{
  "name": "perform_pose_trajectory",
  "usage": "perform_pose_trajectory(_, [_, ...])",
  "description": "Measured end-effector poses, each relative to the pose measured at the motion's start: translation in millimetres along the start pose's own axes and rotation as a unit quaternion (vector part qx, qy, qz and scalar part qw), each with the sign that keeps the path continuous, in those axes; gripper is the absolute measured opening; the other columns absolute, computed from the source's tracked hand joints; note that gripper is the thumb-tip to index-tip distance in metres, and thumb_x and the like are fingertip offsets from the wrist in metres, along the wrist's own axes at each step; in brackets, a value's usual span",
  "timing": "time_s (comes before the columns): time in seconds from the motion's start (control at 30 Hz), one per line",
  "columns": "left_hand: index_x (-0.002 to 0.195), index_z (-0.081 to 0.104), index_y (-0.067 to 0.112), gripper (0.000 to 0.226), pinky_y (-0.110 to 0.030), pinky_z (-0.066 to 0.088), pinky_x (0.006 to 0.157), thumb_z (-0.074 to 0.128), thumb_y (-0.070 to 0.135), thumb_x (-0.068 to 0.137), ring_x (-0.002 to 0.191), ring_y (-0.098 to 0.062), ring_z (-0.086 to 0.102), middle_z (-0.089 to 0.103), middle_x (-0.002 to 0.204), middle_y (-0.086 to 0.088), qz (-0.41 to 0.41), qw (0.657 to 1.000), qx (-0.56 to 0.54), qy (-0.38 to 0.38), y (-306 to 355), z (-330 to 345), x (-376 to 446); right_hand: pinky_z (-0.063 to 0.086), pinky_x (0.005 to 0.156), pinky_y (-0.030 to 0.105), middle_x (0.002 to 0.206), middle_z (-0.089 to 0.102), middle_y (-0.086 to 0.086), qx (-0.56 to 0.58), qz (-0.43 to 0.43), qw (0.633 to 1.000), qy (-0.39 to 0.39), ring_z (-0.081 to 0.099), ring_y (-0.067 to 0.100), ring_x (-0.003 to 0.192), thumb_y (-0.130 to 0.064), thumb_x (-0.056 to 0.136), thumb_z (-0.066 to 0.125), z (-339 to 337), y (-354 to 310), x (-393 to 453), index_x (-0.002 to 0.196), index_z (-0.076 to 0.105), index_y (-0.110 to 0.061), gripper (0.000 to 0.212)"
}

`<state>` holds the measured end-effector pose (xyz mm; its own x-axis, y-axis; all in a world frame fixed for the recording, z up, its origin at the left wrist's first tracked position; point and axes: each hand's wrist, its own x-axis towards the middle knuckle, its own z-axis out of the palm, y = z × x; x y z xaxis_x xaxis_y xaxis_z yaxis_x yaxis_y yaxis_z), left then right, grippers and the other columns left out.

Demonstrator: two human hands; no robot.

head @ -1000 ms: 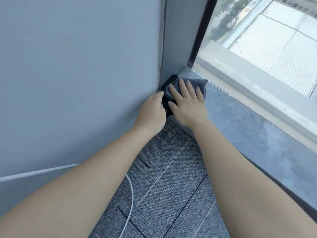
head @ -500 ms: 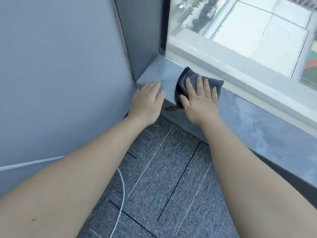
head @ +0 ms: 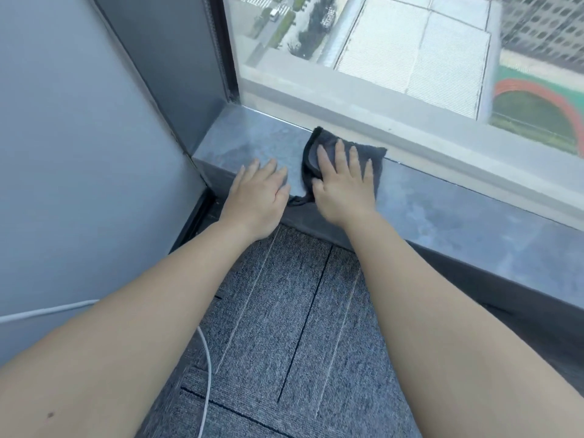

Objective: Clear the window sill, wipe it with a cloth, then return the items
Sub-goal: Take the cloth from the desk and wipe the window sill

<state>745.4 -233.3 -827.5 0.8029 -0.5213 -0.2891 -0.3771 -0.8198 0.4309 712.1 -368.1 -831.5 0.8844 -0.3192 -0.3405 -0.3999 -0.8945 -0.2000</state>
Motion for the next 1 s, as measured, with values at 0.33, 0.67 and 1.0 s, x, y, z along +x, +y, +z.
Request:
perform_pose_trajectory(0.33, [0.14, 0.036, 0.012, 0.046, -0.042, 0.008, 0.119, 0.029, 0.028, 0.097, 0.145, -0.027, 0.019, 0.03, 0.154, -0.007, 0.065, 0.998, 0.019, -0.001, 41.8, 17.1, 8.4, -0.012, 0.117, 0.04, 0.16, -0.011, 0.001, 0.005, 0.017, 1.0, 0.005, -0.013, 0.018, 0.147, -0.041, 0.097, 0.022, 3.3, 50.0, -30.9, 0.148, -0.001, -0.028, 0.058])
perform_pose_trajectory(0.67, [0.141, 0.034, 0.018, 0.045, -0.042, 0.001, 0.118, 0.025, 0.028, 0.098, 0.146, -0.025, 0.009, 0.021, 0.157, -0.001, 0.103, 0.993, 0.042, -0.042, 85.3, 38.6, 8.3, -0.013, 0.116, 0.044, 0.159, -0.015, 0.005, 0.046, 0.195, 0.98, 0.017, -0.015, 0.022, 0.146, -0.042, 0.097, 0.017, -2.4, 119.3, -58.1, 0.149, -0.005, -0.024, 0.059])
perform_pose_trajectory(1.0, [0.143, 0.031, 0.021, 0.046, -0.041, 0.003, 0.119, 0.024, 0.029, 0.099, 0.147, -0.024, 0.009, 0.018, 0.158, 0.0, 0.117, 0.99, 0.045, -0.061, 80.3, 35.7, 8.6, -0.014, 0.116, 0.044, 0.159, -0.015, 0.001, 0.013, 0.117, 0.993, 0.005, -0.017, 0.021, 0.146, -0.042, 0.097, 0.016, -0.2, 88.2, -45.4, 0.148, -0.005, -0.028, 0.057])
